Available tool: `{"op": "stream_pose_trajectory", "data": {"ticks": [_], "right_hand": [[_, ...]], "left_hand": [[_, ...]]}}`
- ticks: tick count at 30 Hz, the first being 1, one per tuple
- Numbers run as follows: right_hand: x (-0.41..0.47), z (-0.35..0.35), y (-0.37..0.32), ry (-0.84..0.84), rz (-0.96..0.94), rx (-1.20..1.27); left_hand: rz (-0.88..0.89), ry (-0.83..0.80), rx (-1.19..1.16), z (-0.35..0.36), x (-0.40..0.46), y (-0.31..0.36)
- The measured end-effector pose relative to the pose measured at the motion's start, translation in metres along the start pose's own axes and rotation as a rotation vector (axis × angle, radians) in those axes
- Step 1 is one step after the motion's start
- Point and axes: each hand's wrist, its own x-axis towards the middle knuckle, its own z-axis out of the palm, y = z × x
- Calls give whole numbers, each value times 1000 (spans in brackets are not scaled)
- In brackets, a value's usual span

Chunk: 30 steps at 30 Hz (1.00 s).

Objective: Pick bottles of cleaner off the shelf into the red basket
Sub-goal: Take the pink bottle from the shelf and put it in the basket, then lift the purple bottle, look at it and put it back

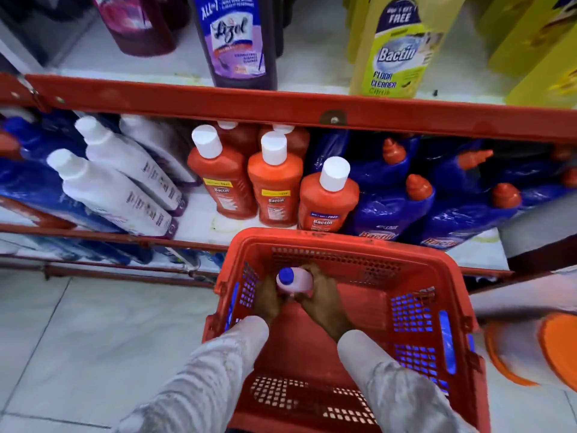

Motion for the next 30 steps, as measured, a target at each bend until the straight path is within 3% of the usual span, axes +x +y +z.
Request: {"op": "stream_pose_trajectory", "data": {"ticks": [7, 11, 15, 18, 23, 30], "right_hand": [[-8, -37, -33, -6, -107, -128], [-12, -76, -101, 186, -274, -139], [-9, -107, -187, 427, -462, -158], [2, -116, -241, 619, -546, -156], [37, -111, -312, 839, -567, -7], [102, -86, -367, 830, -277, 136]], "left_hand": [[307, 100, 71, -89, -70, 90], [624, 260, 189, -150, -101, 134], [808, 564, 384, -208, -105, 179], [804, 721, 462, -242, -91, 201], [711, 772, 544, -281, -57, 222], [751, 655, 530, -309, -18, 219]]}}
